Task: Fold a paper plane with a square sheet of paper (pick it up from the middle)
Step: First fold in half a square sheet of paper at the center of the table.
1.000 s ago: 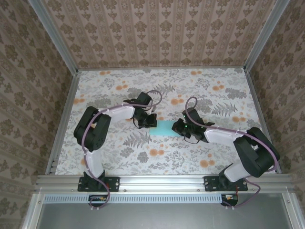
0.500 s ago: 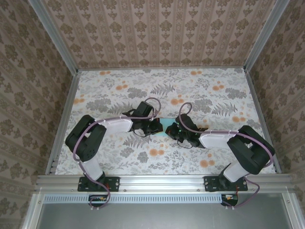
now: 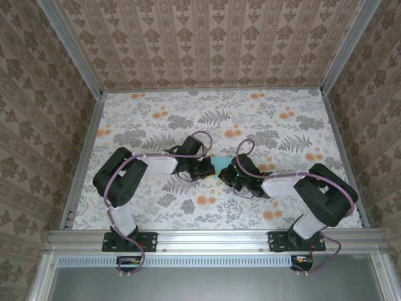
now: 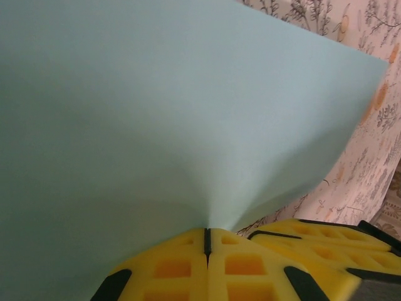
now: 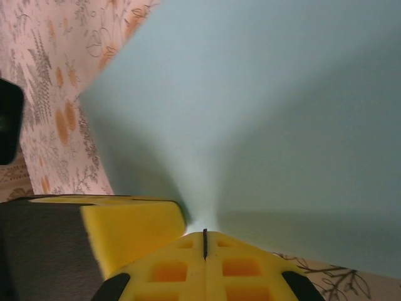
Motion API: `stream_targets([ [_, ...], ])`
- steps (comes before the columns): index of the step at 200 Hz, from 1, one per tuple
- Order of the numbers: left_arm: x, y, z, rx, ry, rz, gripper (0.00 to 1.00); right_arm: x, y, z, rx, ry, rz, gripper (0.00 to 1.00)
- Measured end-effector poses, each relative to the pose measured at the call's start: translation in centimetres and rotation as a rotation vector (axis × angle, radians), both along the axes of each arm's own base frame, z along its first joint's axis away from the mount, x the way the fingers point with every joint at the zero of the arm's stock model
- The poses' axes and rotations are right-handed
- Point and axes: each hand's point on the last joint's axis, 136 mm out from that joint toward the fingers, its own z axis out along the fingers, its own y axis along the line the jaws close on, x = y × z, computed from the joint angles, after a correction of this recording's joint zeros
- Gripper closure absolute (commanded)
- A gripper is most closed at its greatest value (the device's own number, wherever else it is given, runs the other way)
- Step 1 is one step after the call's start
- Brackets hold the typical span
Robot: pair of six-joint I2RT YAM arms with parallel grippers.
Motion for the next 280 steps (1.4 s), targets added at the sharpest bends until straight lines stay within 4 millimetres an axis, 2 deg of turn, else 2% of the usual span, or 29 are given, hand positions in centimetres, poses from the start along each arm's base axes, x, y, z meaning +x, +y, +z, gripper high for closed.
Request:
stream_targets([
  [23,0.0,0.0,-0.1,0.000,0.006,0.003,1.00,0.2,0.1,-0.2,0.001,-0.006,-0.003,1.00],
  [56,0.1,0.1,0.0,-0.002,0.010,0.011,1.00,0.1,-0.1,-1.6,-0.023,0.020,-0.006,1.00],
  [180,-0.3,0.6,-0.9,0.007,0.041,0.009,1.00,0.8,0.5,-0.7,0.002,-0.017,-0.004,1.00],
  [280,-0.3,0.8,-1.0,0.022,0.061,0.021,1.00,0.8,-0.4,-1.6,-0.012,-0.005,-0.028,1.00],
])
